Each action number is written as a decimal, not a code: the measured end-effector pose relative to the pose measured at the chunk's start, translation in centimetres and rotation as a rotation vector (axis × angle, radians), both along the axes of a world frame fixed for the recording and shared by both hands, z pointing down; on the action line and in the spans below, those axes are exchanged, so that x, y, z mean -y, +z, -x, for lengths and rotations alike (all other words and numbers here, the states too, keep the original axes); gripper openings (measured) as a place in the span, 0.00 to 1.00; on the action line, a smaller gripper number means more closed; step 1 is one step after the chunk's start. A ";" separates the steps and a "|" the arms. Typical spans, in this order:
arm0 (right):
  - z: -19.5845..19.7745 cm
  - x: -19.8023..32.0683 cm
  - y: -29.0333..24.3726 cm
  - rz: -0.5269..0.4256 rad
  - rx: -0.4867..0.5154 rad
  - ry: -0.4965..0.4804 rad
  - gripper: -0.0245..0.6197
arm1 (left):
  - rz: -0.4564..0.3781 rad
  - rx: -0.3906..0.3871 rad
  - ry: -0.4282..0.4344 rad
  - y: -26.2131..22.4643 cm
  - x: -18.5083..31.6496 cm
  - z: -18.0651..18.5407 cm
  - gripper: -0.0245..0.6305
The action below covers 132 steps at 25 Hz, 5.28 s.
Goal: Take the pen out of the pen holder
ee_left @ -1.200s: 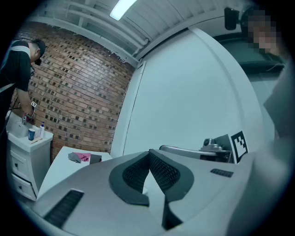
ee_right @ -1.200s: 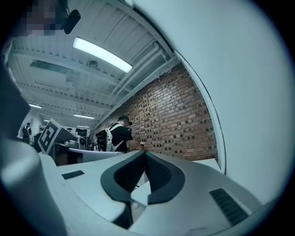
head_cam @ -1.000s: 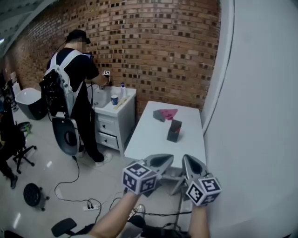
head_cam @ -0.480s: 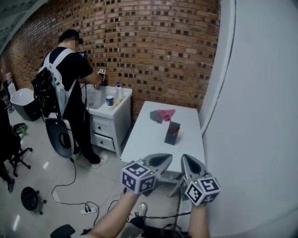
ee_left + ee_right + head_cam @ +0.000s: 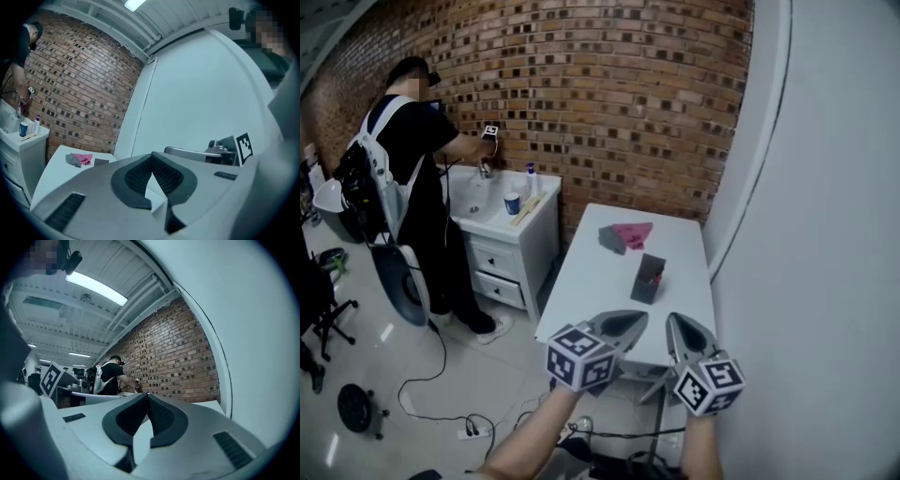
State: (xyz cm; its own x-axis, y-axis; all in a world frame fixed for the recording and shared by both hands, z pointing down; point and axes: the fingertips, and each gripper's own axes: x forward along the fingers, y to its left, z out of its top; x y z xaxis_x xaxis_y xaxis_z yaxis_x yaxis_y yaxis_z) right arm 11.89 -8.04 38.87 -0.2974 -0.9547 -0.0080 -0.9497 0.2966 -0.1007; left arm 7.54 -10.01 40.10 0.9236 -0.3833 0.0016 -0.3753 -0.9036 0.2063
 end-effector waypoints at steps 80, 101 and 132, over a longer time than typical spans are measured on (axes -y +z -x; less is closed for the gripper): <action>-11.1 24.9 13.9 0.333 -0.132 0.113 0.26 | 0.145 0.195 -0.046 8.8 22.5 -8.0 0.04; -11.1 28.0 20.1 0.433 -0.159 0.104 0.21 | 0.217 0.254 -0.092 13.3 23.6 -7.5 0.04; -10.6 24.6 10.3 0.258 -0.167 0.099 0.14 | 0.133 0.187 -0.088 8.1 23.3 -6.9 0.04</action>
State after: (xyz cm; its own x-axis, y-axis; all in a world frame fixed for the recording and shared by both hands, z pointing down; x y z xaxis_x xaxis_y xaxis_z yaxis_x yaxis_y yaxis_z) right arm 22.50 -32.60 49.17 -0.1802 -0.9431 0.2794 -0.9823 0.1874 -0.0012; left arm 14.49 -33.35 48.25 0.8654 -0.4474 0.2256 -0.4945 -0.8352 0.2406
